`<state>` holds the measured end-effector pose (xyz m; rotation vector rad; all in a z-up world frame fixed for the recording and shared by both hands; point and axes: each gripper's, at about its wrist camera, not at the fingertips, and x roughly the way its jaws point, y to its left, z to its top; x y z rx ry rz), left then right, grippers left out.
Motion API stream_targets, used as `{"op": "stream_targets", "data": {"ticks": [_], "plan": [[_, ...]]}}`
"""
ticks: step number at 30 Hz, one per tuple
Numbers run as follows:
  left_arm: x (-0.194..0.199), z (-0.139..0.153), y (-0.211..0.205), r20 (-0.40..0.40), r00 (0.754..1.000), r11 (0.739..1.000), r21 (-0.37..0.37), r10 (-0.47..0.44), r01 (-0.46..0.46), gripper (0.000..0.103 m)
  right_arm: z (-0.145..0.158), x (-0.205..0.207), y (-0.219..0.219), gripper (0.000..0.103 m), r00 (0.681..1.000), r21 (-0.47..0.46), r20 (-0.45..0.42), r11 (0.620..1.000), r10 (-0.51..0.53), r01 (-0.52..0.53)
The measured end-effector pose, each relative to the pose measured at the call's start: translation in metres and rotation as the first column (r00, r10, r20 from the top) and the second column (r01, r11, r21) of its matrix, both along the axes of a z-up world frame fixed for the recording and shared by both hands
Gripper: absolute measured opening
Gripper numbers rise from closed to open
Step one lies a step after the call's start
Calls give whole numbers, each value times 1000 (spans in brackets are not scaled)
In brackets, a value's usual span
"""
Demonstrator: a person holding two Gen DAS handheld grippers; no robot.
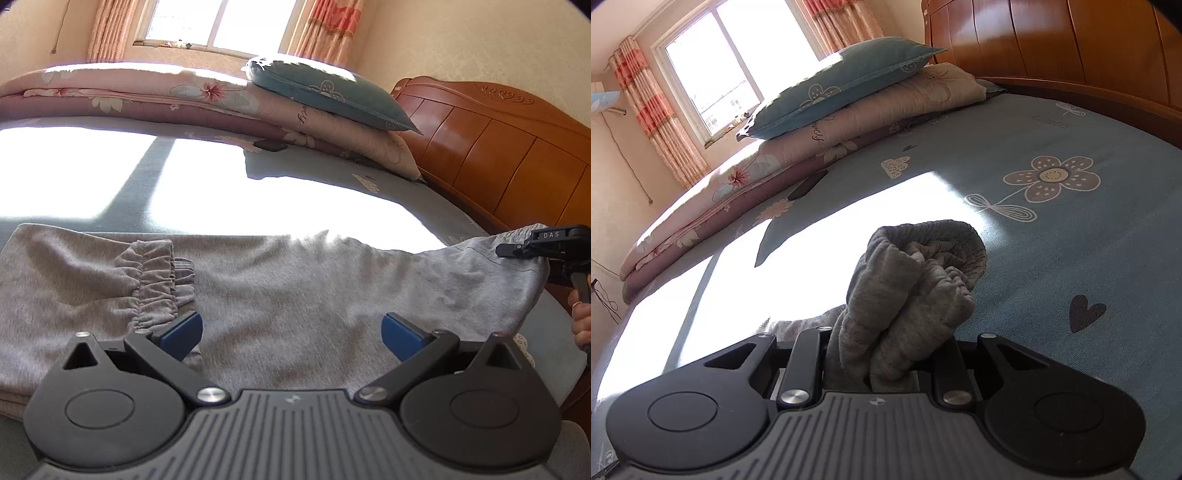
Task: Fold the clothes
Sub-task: 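Carry the held cuffs over the pants toward the waistband with the right gripper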
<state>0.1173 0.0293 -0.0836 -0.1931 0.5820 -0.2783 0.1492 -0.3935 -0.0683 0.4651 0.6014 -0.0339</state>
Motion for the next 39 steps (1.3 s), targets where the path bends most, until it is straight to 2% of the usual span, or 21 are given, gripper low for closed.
{"op": "stream_targets", "data": {"ticks": [1, 6, 9, 12, 18, 23, 29, 39], "plan": [[-2, 4, 9, 10, 999, 999, 5, 32, -32, 102, 5, -1, 6, 24, 1000, -15, 5, 1000, 9, -9], [-7, 17, 52, 25, 995, 993, -76, 92, -90, 102, 27, 4, 42, 25, 998, -67, 33, 996, 58, -55], [-11, 21, 81, 27, 985, 979, -118, 169, -164, 102, 37, 9, 63, 25, 995, -89, 45, 992, 90, -86], [-10, 21, 102, 9, 979, 968, -153, 203, -199, 102, 46, 14, 86, 25, 991, -101, 57, 988, 121, -115], [-11, 13, 128, -32, 942, 939, -74, 334, -336, 103, 62, 29, 140, 25, 974, -131, 66, 970, 216, -206], [-11, 12, 146, -53, 934, 927, -118, 352, -356, 103, 65, 41, 184, 24, 954, -159, 61, 946, 294, -282], [-15, 13, 159, -34, 913, 910, -74, 406, -407, 103, 62, 51, 235, 24, 930, -197, 49, 917, 363, -348], [-20, 13, 184, -45, 887, 879, -121, 459, -461, 103, 67, 54, 298, 24, 888, -264, 85, 869, 452, -418]]}}
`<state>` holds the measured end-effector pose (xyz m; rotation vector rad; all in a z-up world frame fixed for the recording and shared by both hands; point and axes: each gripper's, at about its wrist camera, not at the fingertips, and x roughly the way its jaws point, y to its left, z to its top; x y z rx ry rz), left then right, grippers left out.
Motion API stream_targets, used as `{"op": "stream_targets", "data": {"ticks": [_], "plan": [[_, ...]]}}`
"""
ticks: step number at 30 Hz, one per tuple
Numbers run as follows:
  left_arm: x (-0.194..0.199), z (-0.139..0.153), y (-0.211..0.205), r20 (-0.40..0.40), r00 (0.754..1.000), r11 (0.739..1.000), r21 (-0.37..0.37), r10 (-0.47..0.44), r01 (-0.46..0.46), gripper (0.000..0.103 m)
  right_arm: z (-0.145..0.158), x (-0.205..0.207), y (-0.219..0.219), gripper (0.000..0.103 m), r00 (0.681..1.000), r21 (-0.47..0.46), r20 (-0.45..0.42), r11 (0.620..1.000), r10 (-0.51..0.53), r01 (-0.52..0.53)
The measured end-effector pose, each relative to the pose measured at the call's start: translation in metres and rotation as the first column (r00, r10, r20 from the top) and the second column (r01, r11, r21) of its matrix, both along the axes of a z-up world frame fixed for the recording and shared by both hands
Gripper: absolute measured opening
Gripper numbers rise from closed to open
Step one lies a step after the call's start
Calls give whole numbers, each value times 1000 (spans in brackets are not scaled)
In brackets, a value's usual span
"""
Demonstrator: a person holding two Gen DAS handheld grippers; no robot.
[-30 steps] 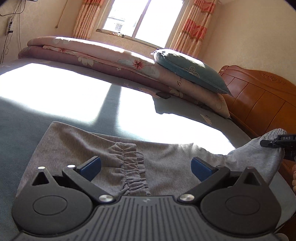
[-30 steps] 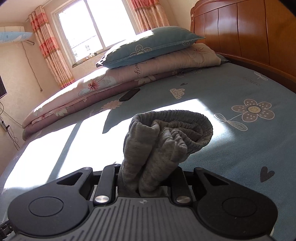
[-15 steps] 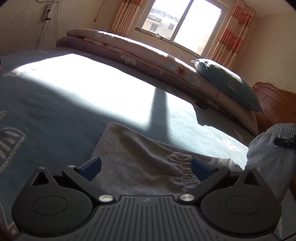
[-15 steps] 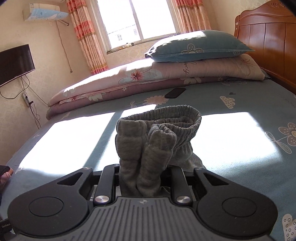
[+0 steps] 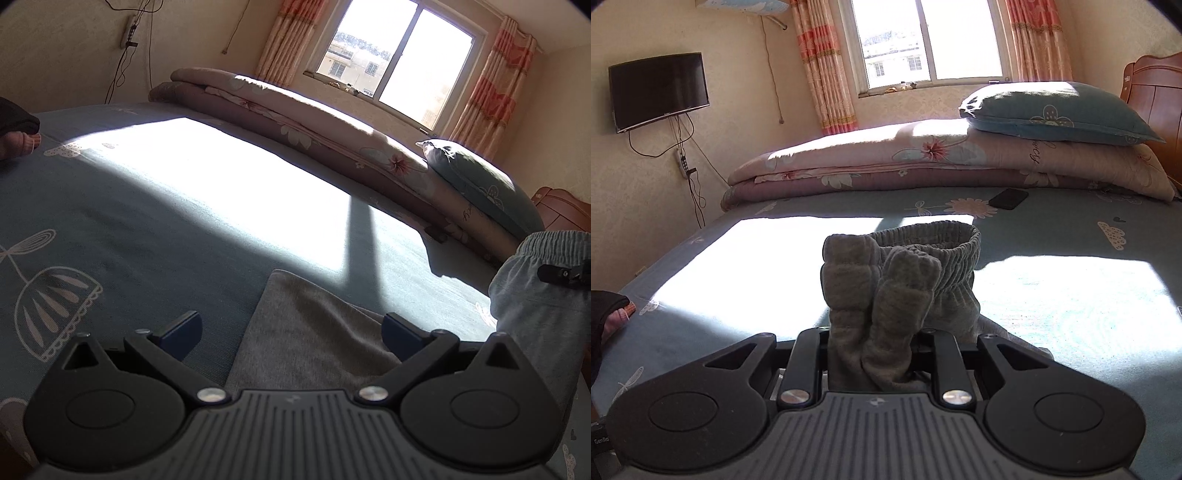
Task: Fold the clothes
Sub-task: 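Carry the held cuffs over the pants toward the waistband with the right gripper, then lower the cuffs onto the waistband and open the right gripper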
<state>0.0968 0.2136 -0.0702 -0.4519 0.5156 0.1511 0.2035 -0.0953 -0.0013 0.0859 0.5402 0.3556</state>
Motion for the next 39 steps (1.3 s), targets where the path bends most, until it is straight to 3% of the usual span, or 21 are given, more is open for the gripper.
{"op": "stream_targets", "data": {"ticks": [8, 14, 19, 26, 31, 39], "plan": [[1, -1, 9, -12, 1000, 1000, -23, 9, -10, 103, 2, -8, 58, 24, 992, -72, 51, 991, 118, -114], [3, -5, 19, -42, 999, 997, -74, -2, -1, 103, -19, -11, 100, 24, 978, -149, 44, 969, 204, -196], [-1, -5, 32, -45, 998, 995, -89, 47, -51, 103, -42, -13, 129, 24, 969, -211, 30, 949, 246, -235], [-9, -5, 52, -43, 990, 984, -109, 134, -138, 103, -49, -29, 161, 24, 952, -312, 103, 918, 289, -245], [-8, -10, 58, -61, 987, 980, -123, 148, -154, 103, -71, -42, 189, 25, 922, -438, 115, 852, 370, -287], [-8, -8, 56, -65, 986, 985, -79, 152, -157, 103, -124, -65, 223, 27, 874, -643, 102, 702, 475, -307]]}}
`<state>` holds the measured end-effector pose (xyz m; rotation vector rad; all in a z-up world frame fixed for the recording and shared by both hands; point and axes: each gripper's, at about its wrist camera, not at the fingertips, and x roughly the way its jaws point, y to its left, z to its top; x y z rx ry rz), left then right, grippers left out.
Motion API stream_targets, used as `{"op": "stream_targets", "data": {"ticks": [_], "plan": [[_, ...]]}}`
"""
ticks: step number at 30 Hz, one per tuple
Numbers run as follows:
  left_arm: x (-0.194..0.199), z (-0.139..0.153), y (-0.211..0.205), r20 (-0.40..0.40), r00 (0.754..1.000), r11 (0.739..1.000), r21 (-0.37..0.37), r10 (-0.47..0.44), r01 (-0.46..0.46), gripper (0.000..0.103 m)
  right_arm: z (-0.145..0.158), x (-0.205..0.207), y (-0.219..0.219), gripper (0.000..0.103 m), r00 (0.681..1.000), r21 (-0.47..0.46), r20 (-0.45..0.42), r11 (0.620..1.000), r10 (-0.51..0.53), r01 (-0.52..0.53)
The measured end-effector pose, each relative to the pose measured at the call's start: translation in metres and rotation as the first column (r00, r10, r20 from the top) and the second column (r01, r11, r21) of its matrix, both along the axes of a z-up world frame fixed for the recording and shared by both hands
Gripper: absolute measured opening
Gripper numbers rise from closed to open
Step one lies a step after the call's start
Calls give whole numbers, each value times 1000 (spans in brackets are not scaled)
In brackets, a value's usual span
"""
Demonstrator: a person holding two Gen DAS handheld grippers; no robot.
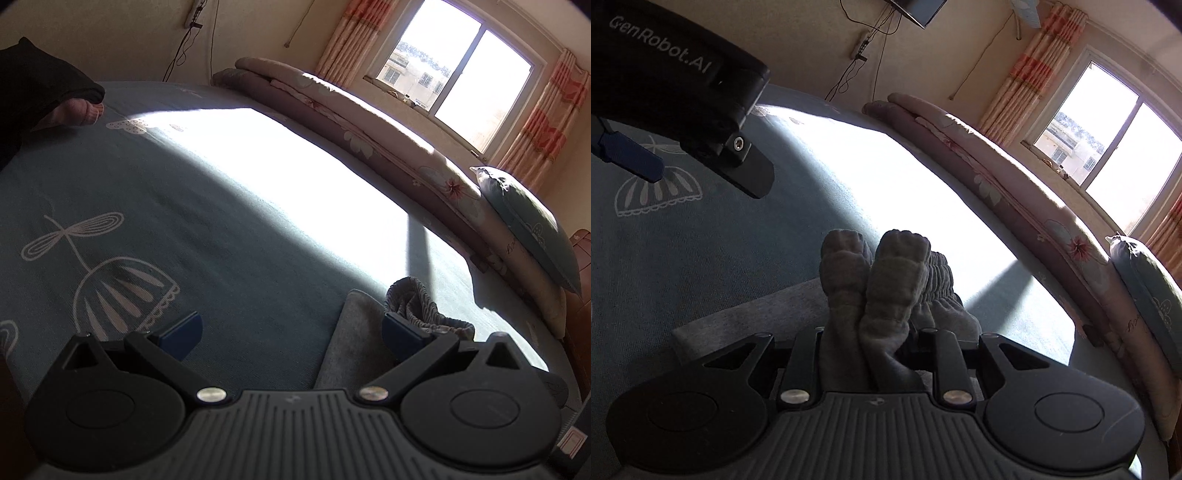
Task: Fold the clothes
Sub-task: 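Lower the cuffs onto the waistband and open the right gripper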
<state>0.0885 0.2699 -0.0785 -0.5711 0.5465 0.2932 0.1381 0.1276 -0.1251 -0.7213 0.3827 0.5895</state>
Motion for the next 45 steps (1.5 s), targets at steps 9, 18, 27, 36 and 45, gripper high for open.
{"op": "stream_targets", "data": {"ticks": [9, 18, 27, 36, 45], "plan": [[-2, 0, 5, 6, 1000, 1000, -18, 18, -18, 102, -15, -21, 9, 27, 992, -86, 126, 996, 30, -20], [-4, 0, 10, 11, 999, 999, -31, 34, -34, 103, 5, -31, 7, 26, 971, -86, 234, 996, 48, -28], [-3, -1, 11, 10, 1000, 999, -35, 22, -22, 102, -53, -58, 19, 27, 934, -343, 265, 928, 241, -142], [-2, -1, 9, 5, 1000, 999, -30, 12, -11, 102, -48, -69, 19, 28, 920, -340, 274, 923, 280, -180], [3, 2, -2, 21, 999, 999, -22, -29, 30, 102, -33, -83, 14, 45, 934, -370, 228, 912, 275, -178]]}}
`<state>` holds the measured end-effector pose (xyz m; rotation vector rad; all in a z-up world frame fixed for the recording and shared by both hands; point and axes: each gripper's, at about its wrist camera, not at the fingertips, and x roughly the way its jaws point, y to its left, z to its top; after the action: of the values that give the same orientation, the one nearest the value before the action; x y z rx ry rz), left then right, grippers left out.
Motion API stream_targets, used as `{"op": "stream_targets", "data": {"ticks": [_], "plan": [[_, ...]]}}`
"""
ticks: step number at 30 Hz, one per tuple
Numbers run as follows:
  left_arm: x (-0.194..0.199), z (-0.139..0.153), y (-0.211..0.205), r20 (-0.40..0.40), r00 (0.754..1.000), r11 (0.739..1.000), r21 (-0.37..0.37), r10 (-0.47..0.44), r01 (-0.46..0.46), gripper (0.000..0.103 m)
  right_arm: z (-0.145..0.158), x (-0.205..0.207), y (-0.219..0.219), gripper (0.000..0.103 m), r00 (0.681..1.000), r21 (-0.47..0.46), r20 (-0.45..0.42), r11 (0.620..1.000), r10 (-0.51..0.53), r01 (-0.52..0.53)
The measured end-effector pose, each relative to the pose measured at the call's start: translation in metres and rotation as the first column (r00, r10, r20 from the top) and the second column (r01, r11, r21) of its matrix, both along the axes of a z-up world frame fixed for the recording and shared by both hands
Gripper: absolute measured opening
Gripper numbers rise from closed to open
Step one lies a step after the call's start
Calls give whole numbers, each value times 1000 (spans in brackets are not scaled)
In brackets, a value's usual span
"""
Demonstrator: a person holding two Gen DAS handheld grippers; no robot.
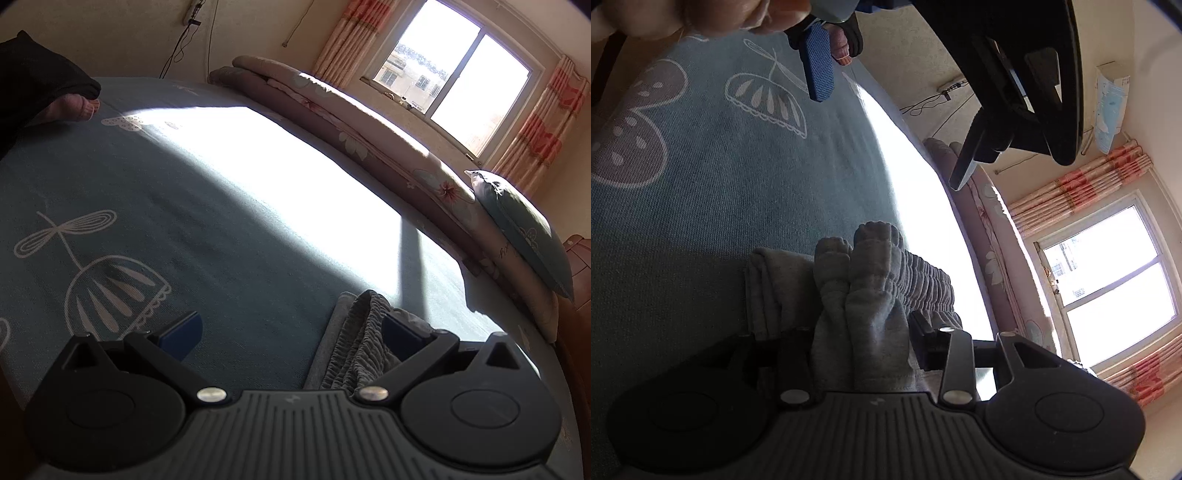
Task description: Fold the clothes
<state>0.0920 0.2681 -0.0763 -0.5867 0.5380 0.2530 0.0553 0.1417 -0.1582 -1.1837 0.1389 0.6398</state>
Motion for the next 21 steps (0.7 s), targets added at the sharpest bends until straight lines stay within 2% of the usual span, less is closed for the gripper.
{"op": "stream_targets", "data": {"ticks": [2, 3, 5, 8, 11, 14, 16, 19, 21], "plan": [[2, 2, -7, 7, 1000, 1000, 10, -20, 20, 102, 11, -8, -11, 52, 999, 7, -39, 1000, -6, 7], [3, 3, -10, 11, 1000, 999, 17, -30, 29, 102, 17, -13, -18, 60, 998, 16, -65, 1000, -7, 8], [5, 6, -18, 23, 998, 998, 35, -58, 58, 102, 32, -26, -39, 61, 991, 63, -136, 998, -6, 15], [10, 11, -35, 50, 991, 991, 50, -128, 125, 102, 50, -33, -79, 62, 974, 132, -211, 985, -84, 113], [17, 13, -58, 76, 972, 974, 63, -222, 218, 102, 65, -30, -128, 62, 933, 208, -293, 939, -209, 275], [27, 12, -84, 77, 951, 952, 82, -301, 295, 103, 75, -21, -192, 62, 839, 309, -434, 821, -328, 480], [33, 9, -95, 64, 943, 943, 89, -327, 321, 103, 74, -24, -229, 61, 769, 364, -536, 726, -350, 584], [40, -3, -101, -5, 951, 947, 87, -311, 310, 103, 63, -17, -282, 61, 690, 415, -639, 601, -342, 683], [44, -12, -96, -68, 958, 956, 80, -277, 282, 103, 62, -6, -285, 59, 679, 440, -655, 562, -333, 700]]}}
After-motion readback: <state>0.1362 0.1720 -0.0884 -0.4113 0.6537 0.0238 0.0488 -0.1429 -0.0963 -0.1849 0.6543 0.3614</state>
